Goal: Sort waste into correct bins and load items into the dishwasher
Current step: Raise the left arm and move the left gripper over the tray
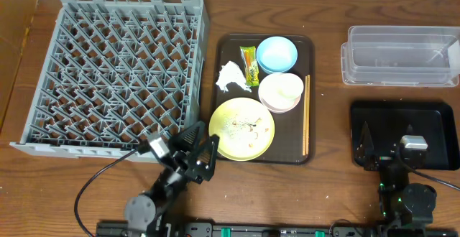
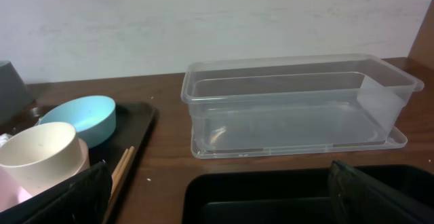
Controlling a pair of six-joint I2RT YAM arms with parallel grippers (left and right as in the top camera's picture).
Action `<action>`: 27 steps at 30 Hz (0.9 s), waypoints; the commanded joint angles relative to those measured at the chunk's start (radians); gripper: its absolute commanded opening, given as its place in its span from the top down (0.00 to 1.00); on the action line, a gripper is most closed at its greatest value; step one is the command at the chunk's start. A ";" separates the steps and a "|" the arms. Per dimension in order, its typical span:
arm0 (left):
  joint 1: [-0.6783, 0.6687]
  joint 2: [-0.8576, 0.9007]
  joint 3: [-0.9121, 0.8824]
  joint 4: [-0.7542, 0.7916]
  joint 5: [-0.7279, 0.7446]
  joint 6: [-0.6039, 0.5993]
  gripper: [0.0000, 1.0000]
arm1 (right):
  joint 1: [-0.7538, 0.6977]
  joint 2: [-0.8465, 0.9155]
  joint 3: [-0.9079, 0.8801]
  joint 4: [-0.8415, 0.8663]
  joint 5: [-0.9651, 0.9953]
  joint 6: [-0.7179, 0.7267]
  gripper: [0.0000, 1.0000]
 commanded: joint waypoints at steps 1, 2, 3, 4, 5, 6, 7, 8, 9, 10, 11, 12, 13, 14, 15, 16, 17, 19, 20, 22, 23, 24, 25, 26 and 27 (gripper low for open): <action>0.000 0.101 0.081 -0.052 -0.050 0.121 0.04 | -0.007 0.000 -0.001 -0.004 0.000 0.004 0.01; 0.000 0.134 0.104 -0.080 -0.050 0.151 0.03 | -0.007 0.000 -0.001 -0.004 0.000 0.004 0.01; 0.000 0.166 0.127 -0.106 -0.050 0.179 0.03 | -0.007 0.000 -0.001 -0.004 0.000 0.004 0.01; 0.000 0.201 0.154 -0.133 -0.051 0.210 0.03 | -0.007 0.000 -0.001 -0.004 0.000 0.004 0.01; 0.000 0.250 0.193 -0.168 -0.054 0.247 0.03 | -0.007 0.000 -0.001 -0.004 0.000 0.004 0.01; 0.000 0.328 0.259 -0.214 -0.054 0.307 0.03 | -0.007 0.000 -0.001 -0.004 0.000 0.004 0.01; 0.000 0.369 0.296 -0.241 -0.054 0.338 0.03 | -0.007 0.000 -0.001 -0.004 0.000 0.004 0.01; 0.000 0.407 0.333 -0.271 -0.055 0.369 0.03 | -0.007 0.000 -0.001 -0.004 0.000 0.004 0.01; 0.000 0.447 0.375 -0.311 -0.063 0.400 0.03 | -0.007 0.000 -0.001 -0.004 0.000 0.004 0.01; 0.000 0.503 0.440 -0.389 -0.094 0.441 0.03 | -0.007 0.000 -0.001 -0.004 0.000 0.004 0.01; 0.000 0.541 0.486 -0.448 -0.121 0.474 0.03 | -0.007 0.000 -0.001 -0.004 0.000 0.004 0.01; 0.000 0.579 0.532 -0.508 -0.148 0.508 0.03 | -0.007 0.000 -0.001 -0.004 0.000 0.004 0.01; 0.000 0.609 0.570 -0.558 -0.169 0.537 0.03 | -0.007 0.000 -0.001 -0.004 0.000 0.004 0.01; 0.000 0.663 0.640 -0.658 -0.213 0.579 0.03 | -0.007 0.000 -0.001 -0.004 0.000 0.004 0.01; 0.000 0.694 0.684 -0.723 -0.243 0.592 0.03 | -0.007 0.000 -0.001 -0.004 0.000 0.004 0.01; 0.000 0.730 0.738 -0.806 -0.287 0.594 0.03 | -0.007 0.000 -0.001 -0.004 0.000 0.004 0.01; 0.000 0.756 0.781 -0.873 -0.317 0.600 0.03 | -0.007 0.000 -0.001 -0.004 0.000 0.004 0.01; 0.000 0.797 0.857 -0.995 -0.345 0.626 0.03 | -0.007 0.000 -0.001 -0.004 0.000 0.004 0.01; 0.000 0.806 0.878 -1.030 -0.344 0.631 0.03 | -0.007 0.000 -0.001 -0.004 0.000 0.004 0.01; 0.000 0.808 0.895 -1.065 -0.325 0.630 0.03 | -0.007 0.000 -0.001 -0.004 0.000 0.004 0.01; 0.000 0.803 0.895 -1.070 -0.299 0.630 0.03 | -0.007 0.000 -0.001 -0.004 0.000 0.004 0.01; 0.000 0.800 0.895 -1.074 -0.282 0.629 0.03 | -0.007 0.000 -0.001 -0.004 0.000 0.004 0.01; 0.000 0.797 0.895 -1.075 -0.258 0.629 0.03 | -0.007 0.000 -0.001 -0.004 0.000 0.004 0.01; 0.000 0.793 0.895 -1.075 -0.221 0.629 0.03 | -0.007 0.000 -0.001 -0.004 0.000 0.004 0.01; 0.000 0.793 0.895 -1.074 -0.195 0.629 0.03 | -0.007 0.000 -0.001 -0.004 0.000 0.004 0.01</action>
